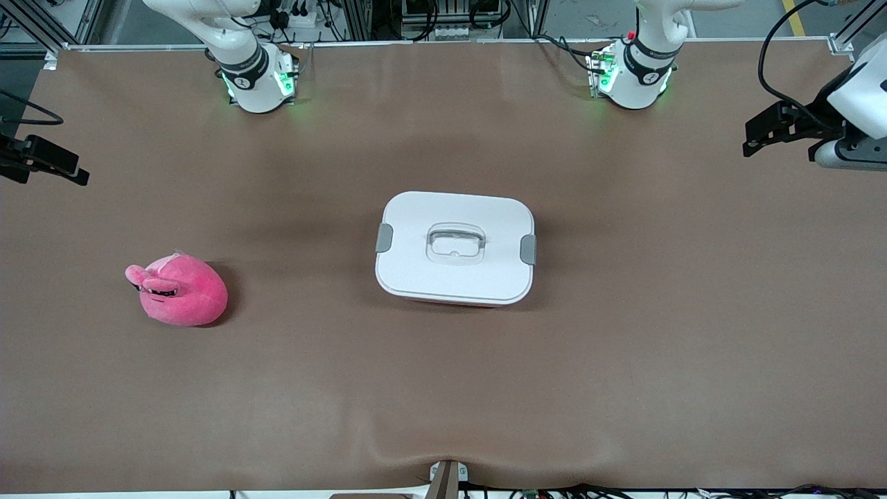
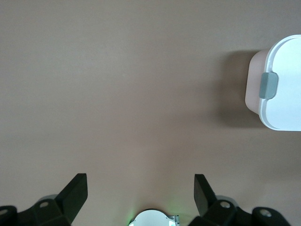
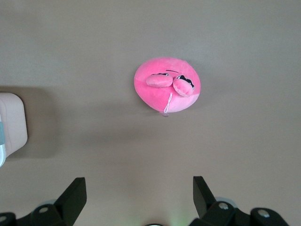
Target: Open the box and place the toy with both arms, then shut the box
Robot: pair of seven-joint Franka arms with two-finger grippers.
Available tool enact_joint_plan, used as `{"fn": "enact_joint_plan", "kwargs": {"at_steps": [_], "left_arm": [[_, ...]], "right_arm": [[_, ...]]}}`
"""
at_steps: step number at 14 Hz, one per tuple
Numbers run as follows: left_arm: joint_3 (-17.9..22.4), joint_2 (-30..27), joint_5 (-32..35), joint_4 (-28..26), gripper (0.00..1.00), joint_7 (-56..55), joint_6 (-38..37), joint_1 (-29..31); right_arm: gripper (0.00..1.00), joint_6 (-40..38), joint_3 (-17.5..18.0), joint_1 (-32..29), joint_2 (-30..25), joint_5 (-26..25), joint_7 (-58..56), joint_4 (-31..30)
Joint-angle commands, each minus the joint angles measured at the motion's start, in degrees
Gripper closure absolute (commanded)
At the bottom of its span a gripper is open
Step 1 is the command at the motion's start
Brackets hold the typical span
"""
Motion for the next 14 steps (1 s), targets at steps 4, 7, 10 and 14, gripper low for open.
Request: {"fn": "enact_joint_plan", "kwargs": {"at_steps": [4, 7, 10, 14], "left_arm": [[-0.02, 3.39, 0.19, 1.54, 0.00, -3.85, 0.43, -0.09], [-0.28, 6.11, 0.28, 4.70, 0.00, -9.92, 1.49, -0.88], [-0.64, 7.43, -0.07, 5.06, 0.00, -16.34, 1.67, -1.14], [-0.81, 8.93, -0.16, 5.15, 0.00, -22.66, 3.15, -2.90]], "right_arm": [[0.00, -0.28, 0.47, -0.11, 2.06, 0.33, 0.03, 1.12], [0.00, -0.28, 0.56, 0.06, 3.04, 0.25, 0.03, 1.30], [0.00, -0.45, 0.56, 0.06, 3.13, 0.42, -0.06, 1.39], [0.00, -1.07, 0.65, 1.30, 3.04, -0.37, 0.03, 1.30]]}}
